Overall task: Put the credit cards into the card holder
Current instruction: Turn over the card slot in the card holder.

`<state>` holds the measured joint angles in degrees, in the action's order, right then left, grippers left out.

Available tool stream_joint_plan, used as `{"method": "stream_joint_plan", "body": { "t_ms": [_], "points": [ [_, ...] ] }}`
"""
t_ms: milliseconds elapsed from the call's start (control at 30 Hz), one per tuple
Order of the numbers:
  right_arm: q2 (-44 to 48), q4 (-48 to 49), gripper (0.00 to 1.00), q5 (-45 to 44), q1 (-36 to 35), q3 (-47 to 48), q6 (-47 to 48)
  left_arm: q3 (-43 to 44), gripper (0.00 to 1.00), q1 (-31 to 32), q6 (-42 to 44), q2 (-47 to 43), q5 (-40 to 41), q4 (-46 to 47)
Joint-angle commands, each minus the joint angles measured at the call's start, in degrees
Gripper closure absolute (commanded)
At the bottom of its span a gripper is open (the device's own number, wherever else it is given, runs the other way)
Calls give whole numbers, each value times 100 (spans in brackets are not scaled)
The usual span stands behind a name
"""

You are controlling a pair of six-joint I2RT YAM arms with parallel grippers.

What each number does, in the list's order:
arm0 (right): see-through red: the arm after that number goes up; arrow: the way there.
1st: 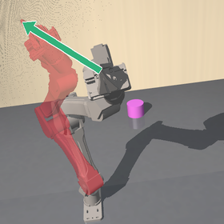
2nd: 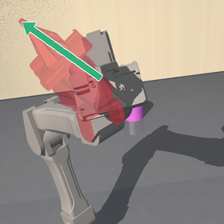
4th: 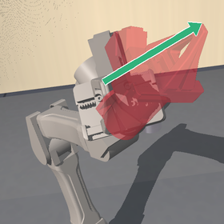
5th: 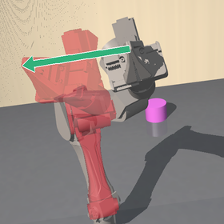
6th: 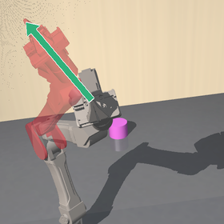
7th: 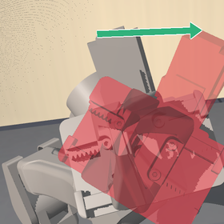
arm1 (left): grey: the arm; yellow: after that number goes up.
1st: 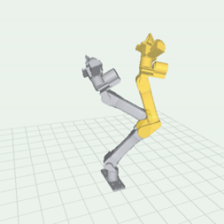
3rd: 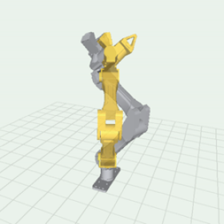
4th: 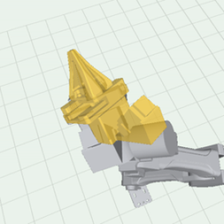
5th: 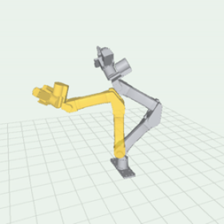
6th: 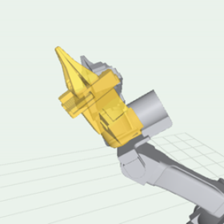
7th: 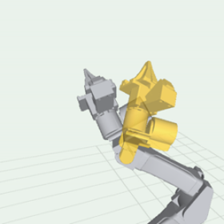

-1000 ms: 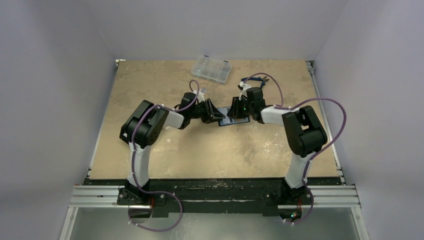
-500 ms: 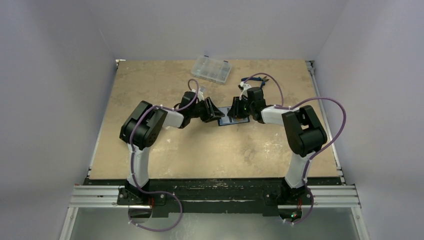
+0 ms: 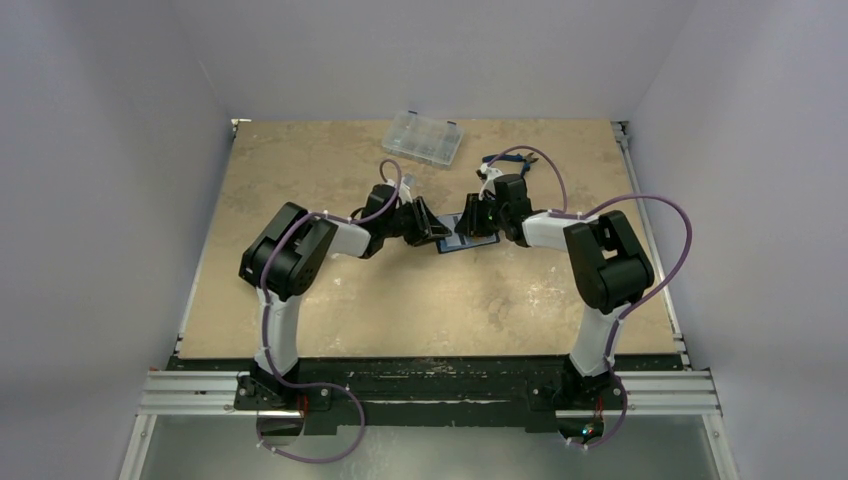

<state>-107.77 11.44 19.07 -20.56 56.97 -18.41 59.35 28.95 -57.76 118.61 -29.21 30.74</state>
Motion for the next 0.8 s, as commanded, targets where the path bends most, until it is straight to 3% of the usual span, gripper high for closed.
{"method": "stream_joint_plan", "body": {
  "t_ms": [0, 333, 633, 767],
  "points": [
    [-197, -237, 66, 100, -27, 1, -25, 206, 68, 140, 24, 0, -133, 359],
    [-169, 147, 62, 781, 175, -186, -786, 353, 67, 207, -82, -62, -187, 601],
    [133, -20, 45, 989, 521, -78, -1569, 855, 67, 258, -127, 197, -262, 522],
    [260, 44, 43, 1079, 824, -122, -1922, 1232, 66, 324, -12, 352, -243, 279]
  ]
}}
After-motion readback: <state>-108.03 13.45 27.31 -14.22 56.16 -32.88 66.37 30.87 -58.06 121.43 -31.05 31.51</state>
